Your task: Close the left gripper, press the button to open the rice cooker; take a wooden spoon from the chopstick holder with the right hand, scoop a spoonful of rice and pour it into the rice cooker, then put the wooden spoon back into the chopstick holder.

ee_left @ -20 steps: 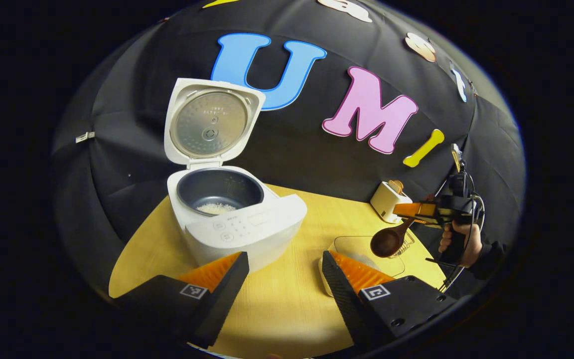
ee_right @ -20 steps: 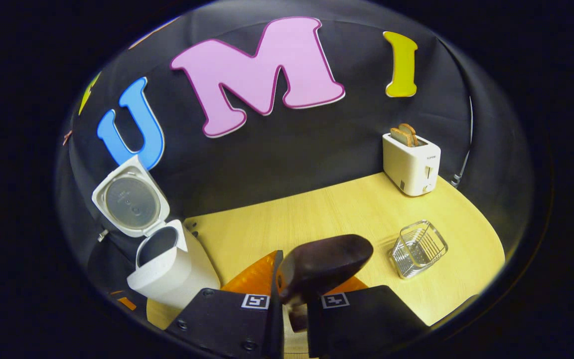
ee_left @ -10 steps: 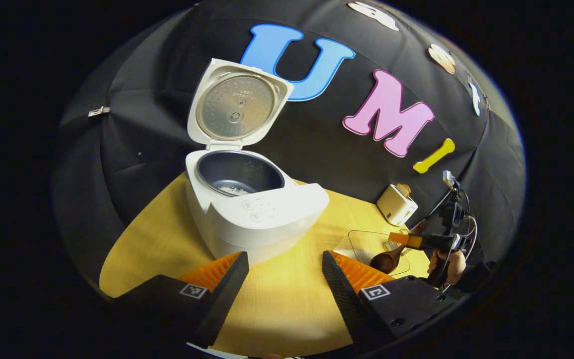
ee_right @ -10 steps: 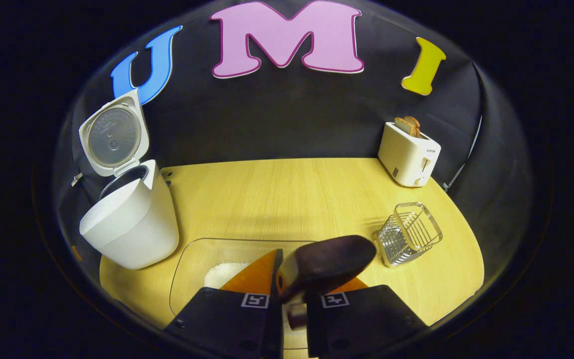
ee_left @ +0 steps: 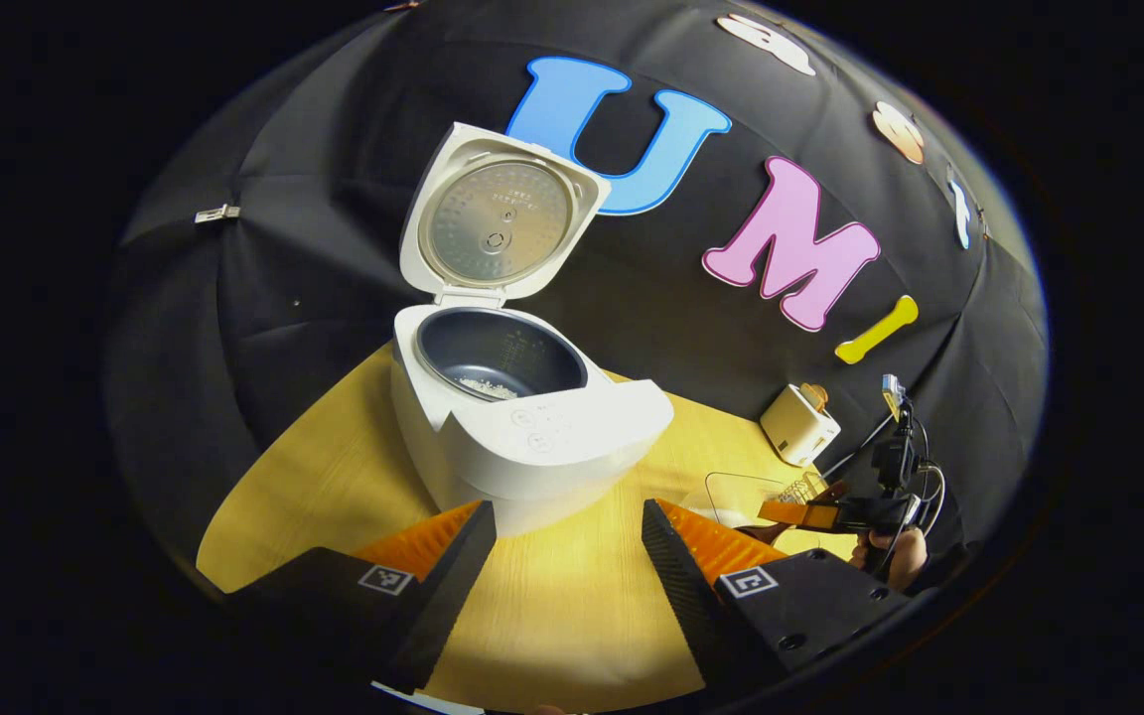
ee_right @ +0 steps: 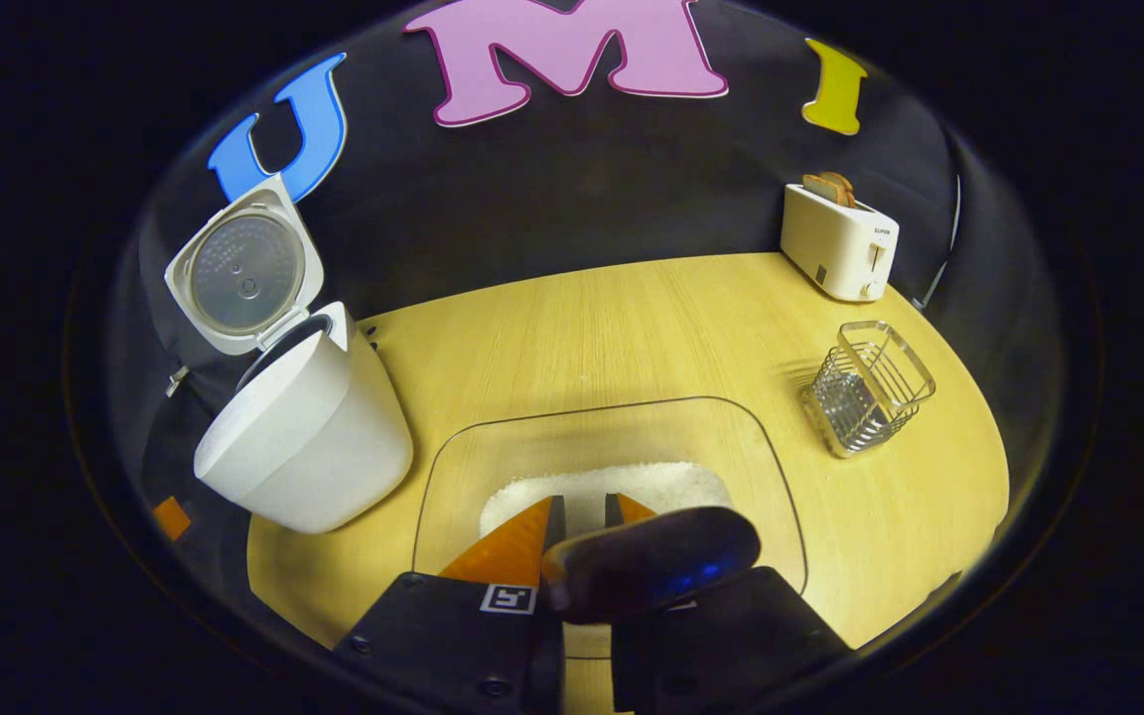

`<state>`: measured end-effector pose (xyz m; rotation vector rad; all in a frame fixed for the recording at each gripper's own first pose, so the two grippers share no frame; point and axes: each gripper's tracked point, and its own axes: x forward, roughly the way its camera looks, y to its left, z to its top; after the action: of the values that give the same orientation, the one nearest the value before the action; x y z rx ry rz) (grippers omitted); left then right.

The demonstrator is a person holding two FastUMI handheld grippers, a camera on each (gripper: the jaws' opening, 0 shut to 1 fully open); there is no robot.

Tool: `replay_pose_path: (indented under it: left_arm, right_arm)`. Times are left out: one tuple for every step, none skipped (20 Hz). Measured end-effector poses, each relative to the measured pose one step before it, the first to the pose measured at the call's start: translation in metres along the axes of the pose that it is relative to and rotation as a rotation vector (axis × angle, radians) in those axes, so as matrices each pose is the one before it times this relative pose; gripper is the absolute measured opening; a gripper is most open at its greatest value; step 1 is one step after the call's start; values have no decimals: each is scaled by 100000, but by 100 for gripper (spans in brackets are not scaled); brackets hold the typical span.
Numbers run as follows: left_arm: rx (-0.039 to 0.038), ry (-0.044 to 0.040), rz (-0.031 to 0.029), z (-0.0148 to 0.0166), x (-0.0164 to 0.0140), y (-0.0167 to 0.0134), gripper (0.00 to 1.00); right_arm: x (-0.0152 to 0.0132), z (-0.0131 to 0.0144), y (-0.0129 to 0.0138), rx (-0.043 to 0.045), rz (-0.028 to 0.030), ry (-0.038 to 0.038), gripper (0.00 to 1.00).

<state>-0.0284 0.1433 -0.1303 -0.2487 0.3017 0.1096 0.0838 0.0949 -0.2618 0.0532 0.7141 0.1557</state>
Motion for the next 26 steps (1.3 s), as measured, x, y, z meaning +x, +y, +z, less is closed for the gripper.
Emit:
replay_pose_path:
  left_arm:
    - [29,-95,51,-5,-110,30,96]
    - [32,-73,217,-6,-146,71,96]
    - [-61,-91,328,-27,-8,188,96]
    - [-257,-237,154,76,-117,71,96]
    - [-377,-181,115,-51,-115,119,96]
    - [-405,-16,402,38,-162,235,96]
    - [-414,-18,491,-78,-77,288,96]
    - [-425,-57,264,-12,-190,149,96]
    - [-356,-40,396,34,-28,177,96]
    - [-197,-97,420,42,-181,230,96]
    - [-56,-265,389,108,-115,99,96]
    - [52,-282,352,115,-226,131,96]
    - [123,-184,334,-16,-72,124,96]
    - [214,27,324,94,-92,106,96]
    - [191,131,268,-42,-27,84,96]
    - [116,8,138,119,-66,49,96]
    - [85,-4,-222,-20,-85,-127,96]
    - [168,206,-237,19,70,-61,96]
    - [366,222,-202,-62,150,-136,96]
    - [474,157,-257,24,106,-139,96]
    - [436,75,-296,14,106,-167,96]
    - [308,248,-392,15,64,-232,96]
    - [384,304,-220,-96,39,-242,96]
    - [463,138,-125,36,-15,-145,96]
    - [375,58,-422,-27,-2,-228,96]
    - [392,198,-517,53,-10,-232,96]
  right_arm:
    - [-48,-398,939,2049,2050,1548,12]
    - [-52,-159,703,1744,1501,982,12]
    - [-65,-53,427,888,362,243,11]
    - [-4,55,218,-34,-337,-187,11]
    - [7,-34,92,-44,-386,-50,11]
    - [-48,-51,68,639,-43,294,11]
    - [125,-78,216,2165,634,946,11]
    - [61,72,26,3212,233,706,12]
    - [-4,56,45,4470,435,1042,11]
    - [137,190,40,5605,763,1042,12]
    - [154,118,-20,6007,915,1103,12]
    - [80,187,-16,4595,444,606,12]
    - [-136,225,-174,3327,157,399,12]
    - [-93,241,-68,2648,385,282,11]
    - [-268,293,-251,2342,529,-46,11]
    - [-232,376,-181,2879,463,-236,11]
    - [-230,214,-178,3652,482,-193,11]
    - [-272,400,-284,4222,549,-297,12]
    - [-176,362,-343,4756,566,-44,12]
    - [-148,328,-370,4466,539,-97,11]
    - [-156,188,-702,3713,-336,-254,11]
    - [-98,124,-693,2428,-963,-75,11]
    - [-176,38,-538,2098,-515,14,11]
    - [-185,237,-242,2691,506,-410,11]
    - [-193,254,-124,3150,633,-223,11]
    - [-181,416,-59,3053,833,-607,11]
